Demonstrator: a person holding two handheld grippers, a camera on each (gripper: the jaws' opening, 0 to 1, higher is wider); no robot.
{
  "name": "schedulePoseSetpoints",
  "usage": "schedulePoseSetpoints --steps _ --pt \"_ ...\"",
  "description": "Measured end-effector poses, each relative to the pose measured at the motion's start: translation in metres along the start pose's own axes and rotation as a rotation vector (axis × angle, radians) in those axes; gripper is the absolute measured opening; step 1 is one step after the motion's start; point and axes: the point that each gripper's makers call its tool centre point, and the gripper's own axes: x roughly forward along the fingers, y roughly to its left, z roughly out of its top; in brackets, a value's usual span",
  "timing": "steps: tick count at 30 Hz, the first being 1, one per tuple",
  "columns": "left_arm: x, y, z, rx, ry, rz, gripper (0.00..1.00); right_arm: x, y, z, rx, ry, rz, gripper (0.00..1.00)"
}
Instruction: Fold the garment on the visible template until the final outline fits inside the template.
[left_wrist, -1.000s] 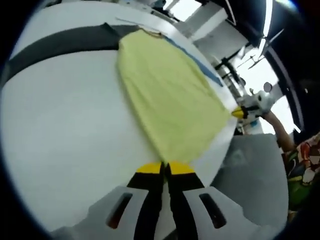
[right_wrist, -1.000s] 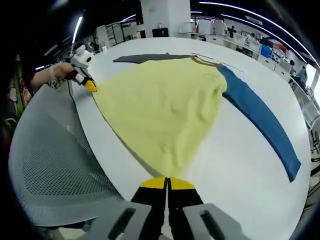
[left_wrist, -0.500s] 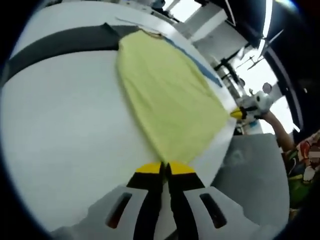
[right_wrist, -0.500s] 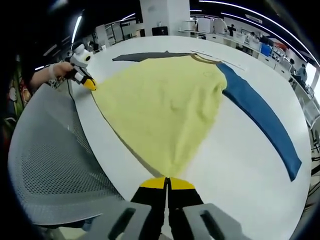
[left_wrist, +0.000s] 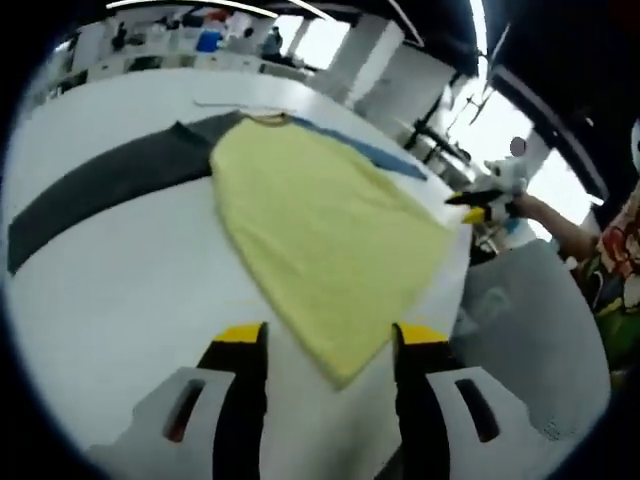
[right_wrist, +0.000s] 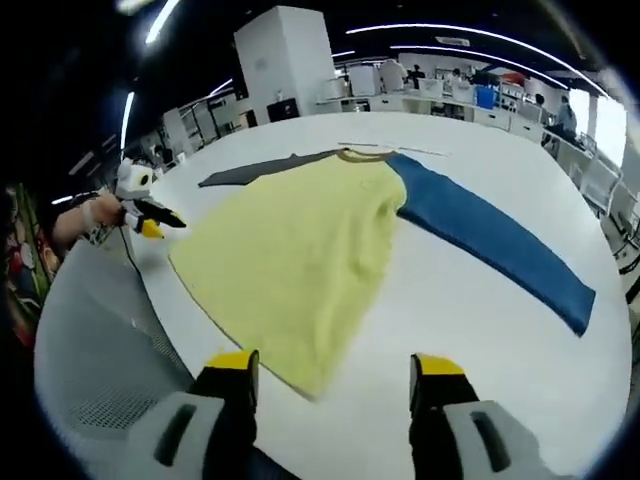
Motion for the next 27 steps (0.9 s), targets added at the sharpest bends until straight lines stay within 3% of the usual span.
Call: schedulePoseSetpoints --steps 3,6,11,15,17,20,22,27 --pt "0.001 0.002 0.013 0.051 -0.061 0.01 0.5 -0.005 -0.017 0.009 0.044 -0.045 -0.03 0.6" --pt "-0.002 -0.001 0.021 0.083 -0.101 0.007 0.54 -0.012 -0.034 0.012 0.013 -0.052 -0.103 0.61" --pt "-0.007 -0.001 0.036 0.116 -0.18 0.015 0.67 -0.022 -0.065 0.025 0.144 -0.163 -0.169 0.6" --pt "-0.013 -0.007 0.043 0.164 -0.206 0.001 0.72 -0.025 -0.089 0.022 0.145 -0.159 -0.264 0.54" --pt "-0.015 -0.007 0.045 0.187 -0.213 0.002 0.76 -0.027 -0.097 0.023 0.199 -0.186 -0.299 0.53" --pt "-0.02 -0.008 0.045 0.205 -0.22 0.009 0.79 -0.031 -0.139 0.024 0.291 -0.248 -0.385 0.53" --pt "-0.023 -0.009 0.046 0.201 -0.233 0.01 0.81 -0.032 -0.154 0.024 0.352 -0.276 -0.423 0.52" --pt "-0.025 -0.013 0.044 0.187 -0.252 0.02 0.81 -0.031 -0.173 0.02 0.43 -0.3 -0.47 0.49"
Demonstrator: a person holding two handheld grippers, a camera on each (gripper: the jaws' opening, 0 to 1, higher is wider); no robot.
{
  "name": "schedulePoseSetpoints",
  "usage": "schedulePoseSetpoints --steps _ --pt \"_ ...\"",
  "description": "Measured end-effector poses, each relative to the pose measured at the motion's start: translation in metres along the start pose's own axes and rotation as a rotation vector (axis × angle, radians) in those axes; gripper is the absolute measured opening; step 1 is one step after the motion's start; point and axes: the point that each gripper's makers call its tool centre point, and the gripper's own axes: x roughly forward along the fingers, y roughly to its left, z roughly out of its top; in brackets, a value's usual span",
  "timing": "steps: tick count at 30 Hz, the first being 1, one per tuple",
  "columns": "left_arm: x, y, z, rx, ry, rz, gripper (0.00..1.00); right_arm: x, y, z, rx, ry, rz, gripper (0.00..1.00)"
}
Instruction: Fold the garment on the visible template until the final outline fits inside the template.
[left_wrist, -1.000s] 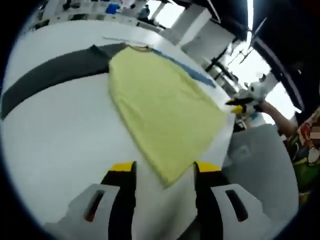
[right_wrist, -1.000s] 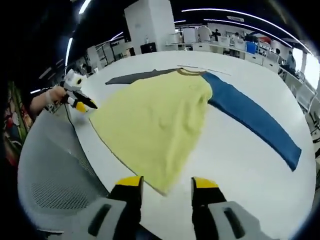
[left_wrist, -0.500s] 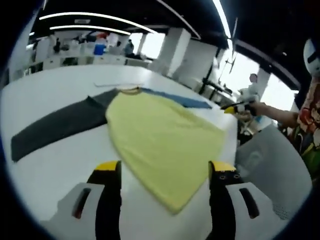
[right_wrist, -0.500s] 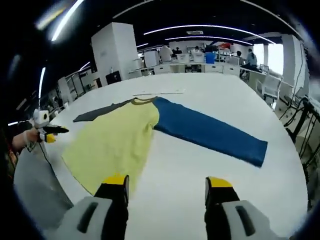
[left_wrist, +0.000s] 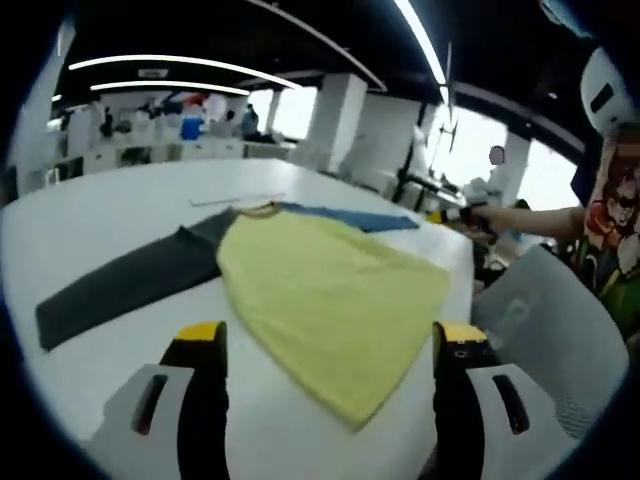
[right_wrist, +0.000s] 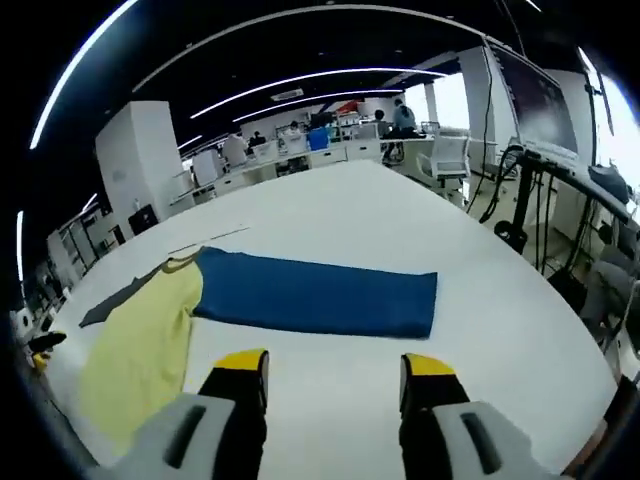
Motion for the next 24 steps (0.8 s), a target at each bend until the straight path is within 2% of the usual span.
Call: schedulePoseSetpoints --steps 2,6,8,12,14,16,18,24 --pt "-0.001 0.0 -0.002 -0.003 -0.001 0.007 0.79 0.005 -0.004 0.001 0.012 -0.003 -0.004 0.49" --pt "-0.002 0.0 -0.003 -0.011 -0.002 0.015 0.78 0.017 -0.027 0.004 0.001 -0.006 -0.097 0.44" --pt "-0.004 0.0 -0.002 -0.011 -0.008 0.021 0.77 0.018 -0.042 0.013 0.039 -0.069 -0.171 0.4" --pt "-0.007 0.003 0.001 -0.012 -0.02 0.044 0.74 0.027 -0.056 0.011 0.088 -0.064 -0.218 0.33" --pt "-0.01 0.005 0.001 -0.012 -0.028 0.059 0.72 0.033 -0.058 0.009 0.098 -0.06 -0.215 0.21" --pt "-0.012 0.006 0.001 -0.018 -0.037 0.067 0.71 0.038 -0.062 0.005 0.084 -0.042 -0.226 0.16" --pt "-0.013 0.007 0.001 -0.02 -0.037 0.073 0.7 0.038 -0.064 -0.001 0.078 -0.027 -0.258 0.2" --pt "-0.02 0.01 -0.005 -0.036 -0.033 0.094 0.68 0.042 -0.058 -0.002 0.119 -0.03 -0.245 0.18"
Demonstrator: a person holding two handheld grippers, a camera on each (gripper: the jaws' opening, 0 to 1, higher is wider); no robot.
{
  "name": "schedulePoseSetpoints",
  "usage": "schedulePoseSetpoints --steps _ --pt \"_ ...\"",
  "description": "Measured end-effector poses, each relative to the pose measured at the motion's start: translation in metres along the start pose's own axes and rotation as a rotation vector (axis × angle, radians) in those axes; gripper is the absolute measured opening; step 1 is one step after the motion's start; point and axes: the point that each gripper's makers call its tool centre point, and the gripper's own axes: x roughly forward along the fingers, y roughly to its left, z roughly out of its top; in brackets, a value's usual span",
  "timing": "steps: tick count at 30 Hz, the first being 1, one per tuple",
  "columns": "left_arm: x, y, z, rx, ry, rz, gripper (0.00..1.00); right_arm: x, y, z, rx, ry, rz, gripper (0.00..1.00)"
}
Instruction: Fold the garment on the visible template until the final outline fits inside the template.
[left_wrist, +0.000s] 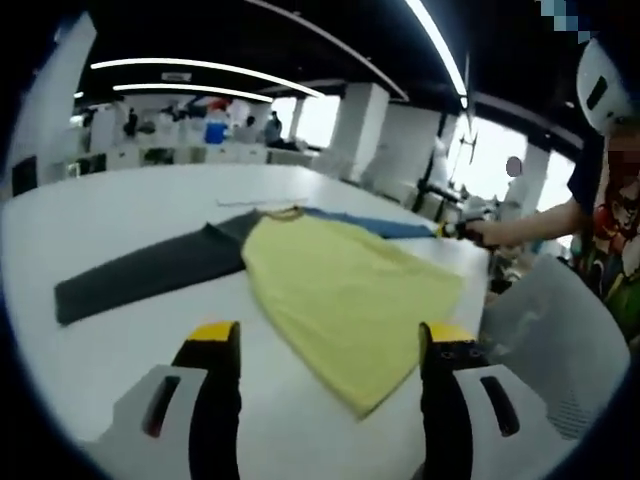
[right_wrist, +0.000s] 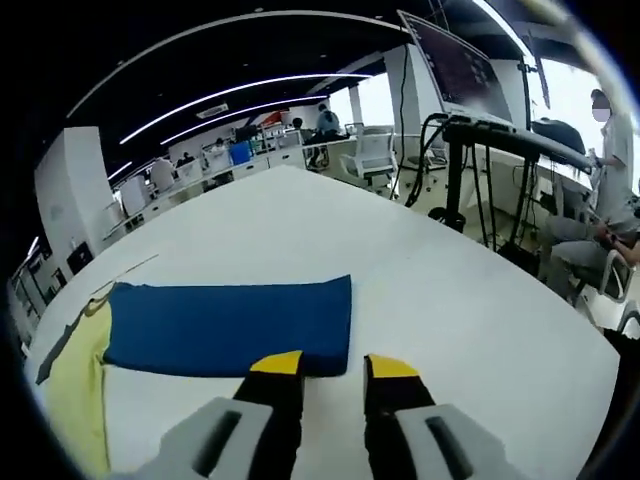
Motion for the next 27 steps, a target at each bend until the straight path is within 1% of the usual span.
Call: schedulePoseSetpoints --steps 3,4,5,6,8,9,11,16,18,19,22,23,24,25,26,27 --pt "-0.001 0.001 -0.002 -0.001 0.006 0.007 0.68 0.001 0.003 0.002 -0.003 -0.001 -0.002 0.16" --pt "-0.001 0.001 -0.002 -0.001 0.003 0.008 0.68 0.002 0.004 0.002 -0.01 0.0 -0.004 0.14" --pt "-0.001 0.001 -0.001 -0.003 0.0 0.009 0.68 0.002 0.006 0.001 -0.022 0.001 0.003 0.08" --pt "-0.001 0.001 -0.001 -0.006 -0.004 0.011 0.67 0.003 0.007 0.001 -0.016 0.005 0.009 0.05" --pt "-0.002 0.001 -0.001 -0.003 -0.006 0.018 0.66 0.004 0.004 0.003 -0.007 0.006 -0.005 0.02" --pt "-0.002 0.001 -0.001 0.0 -0.006 0.02 0.66 0.004 0.004 0.003 -0.005 0.015 0.003 0.0" --pt "-0.004 0.0 -0.002 0.008 -0.009 0.025 0.65 0.009 -0.001 0.007 -0.019 0.016 0.004 0.0" --pt "-0.007 0.002 0.001 0.007 -0.035 0.041 0.63 -0.005 0.008 0.023 -0.07 -0.017 0.008 0.0" --pt "-0.009 0.004 0.0 0.0 -0.042 0.048 0.62 -0.007 0.012 0.032 -0.094 -0.025 0.022 0.0" --pt "-0.009 0.005 0.0 -0.001 -0.046 0.051 0.62 -0.003 0.014 0.042 -0.122 -0.041 0.043 0.0" --pt "-0.011 0.006 0.0 -0.007 -0.058 0.057 0.6 -0.005 0.027 0.061 -0.223 -0.067 0.076 0.0" --pt "-0.012 0.007 0.0 -0.005 -0.061 0.064 0.59 -0.002 0.037 0.073 -0.261 -0.088 0.108 0.0" --pt "-0.013 0.007 -0.001 -0.005 -0.064 0.07 0.59 -0.002 0.044 0.08 -0.282 -0.1 0.123 0.0" --pt "-0.015 0.007 0.0 -0.011 -0.072 0.074 0.59 -0.002 0.055 0.092 -0.305 -0.119 0.148 0.0" --pt "-0.016 0.007 0.0 -0.013 -0.077 0.077 0.59 -0.005 0.067 0.097 -0.313 -0.131 0.173 0.0" --pt "-0.017 0.007 0.0 -0.013 -0.083 0.083 0.58 -0.011 0.084 0.104 -0.326 -0.151 0.203 0.0"
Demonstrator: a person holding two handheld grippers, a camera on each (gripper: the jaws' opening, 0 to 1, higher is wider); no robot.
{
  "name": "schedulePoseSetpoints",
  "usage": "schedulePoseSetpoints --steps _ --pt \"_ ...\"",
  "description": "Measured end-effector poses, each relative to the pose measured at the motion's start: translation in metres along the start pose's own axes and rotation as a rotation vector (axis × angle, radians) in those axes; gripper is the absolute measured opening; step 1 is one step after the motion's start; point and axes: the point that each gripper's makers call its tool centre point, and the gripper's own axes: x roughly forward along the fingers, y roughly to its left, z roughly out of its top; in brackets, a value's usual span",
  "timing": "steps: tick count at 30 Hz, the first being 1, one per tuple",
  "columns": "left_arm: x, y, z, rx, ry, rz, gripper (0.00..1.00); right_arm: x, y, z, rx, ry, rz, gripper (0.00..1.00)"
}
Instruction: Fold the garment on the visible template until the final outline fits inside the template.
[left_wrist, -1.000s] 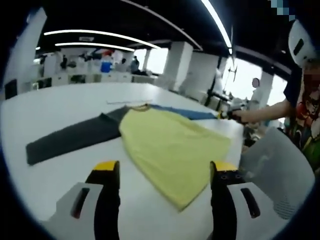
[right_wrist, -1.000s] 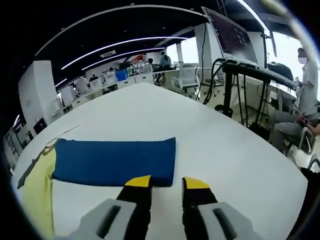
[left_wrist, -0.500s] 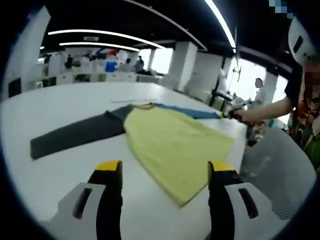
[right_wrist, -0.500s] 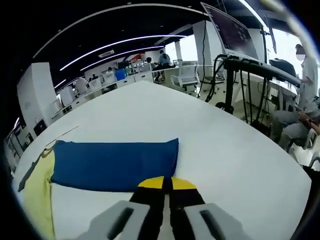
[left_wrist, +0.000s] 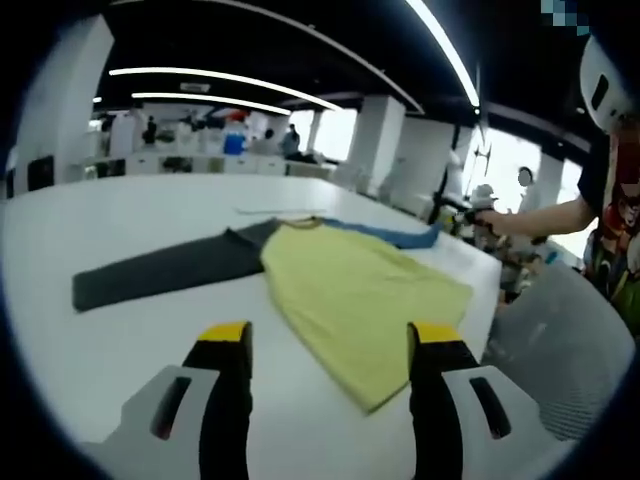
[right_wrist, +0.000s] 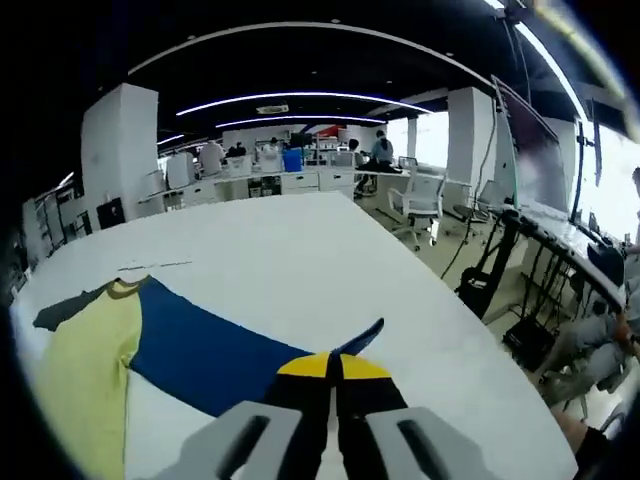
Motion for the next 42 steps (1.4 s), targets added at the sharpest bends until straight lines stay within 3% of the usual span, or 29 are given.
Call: schedulePoseSetpoints --steps 2,3,5,6,8,9,11,14,20,25,30,35,36,39,42 --pt "-0.002 0.001 -0.001 -0.001 -0.007 0.011 0.57 0.008 0.021 0.025 -0.018 -0.04 0.066 0.0" --pt "-0.002 0.001 -0.001 -0.003 -0.013 0.018 0.57 0.005 0.046 0.041 -0.038 -0.068 0.109 0.0" --pt "-0.004 0.001 -0.002 -0.017 -0.028 0.022 0.57 0.005 0.067 0.055 -0.063 -0.092 0.149 0.0" --pt "-0.006 0.0 -0.003 -0.031 -0.033 0.024 0.56 0.009 0.09 0.072 -0.077 -0.121 0.2 0.0" --pt "-0.008 0.0 -0.008 -0.053 -0.037 0.029 0.56 0.01 0.12 0.09 -0.101 -0.15 0.259 0.0" --pt "-0.01 -0.001 -0.011 -0.057 -0.038 0.031 0.56 0.006 0.147 0.103 -0.117 -0.176 0.303 0.0" --pt "-0.012 -0.002 -0.013 -0.069 -0.044 0.038 0.56 0.003 0.18 0.115 -0.129 -0.193 0.372 0.0" --pt "-0.017 -0.003 -0.015 -0.081 -0.056 0.048 0.56 -0.011 0.255 0.131 -0.228 -0.225 0.486 0.0" --pt "-0.026 -0.002 -0.017 -0.073 -0.063 0.078 0.56 -0.012 0.346 0.15 -0.289 -0.261 0.685 0.0" --pt "-0.03 -0.002 -0.02 -0.09 -0.078 0.093 0.56 -0.012 0.388 0.151 -0.318 -0.258 0.771 0.0" --pt "-0.033 -0.004 -0.021 -0.1 -0.082 0.099 0.56 -0.005 0.426 0.137 -0.347 -0.217 0.87 0.0" --pt "-0.033 -0.003 -0.02 -0.102 -0.085 0.1 0.55 -0.003 0.454 0.102 -0.411 -0.159 0.932 0.0" --pt "-0.033 -0.003 -0.019 -0.101 -0.084 0.101 0.55 -0.002 0.461 0.086 -0.416 -0.116 0.961 0.0" --pt "-0.033 -0.002 -0.017 -0.099 -0.086 0.099 0.55 0.002 0.475 0.053 -0.462 -0.059 0.982 0.0" --pt "-0.032 -0.001 -0.017 -0.099 -0.084 0.1 0.55 0.011 0.492 0.02 -0.455 -0.007 0.998 0.0"
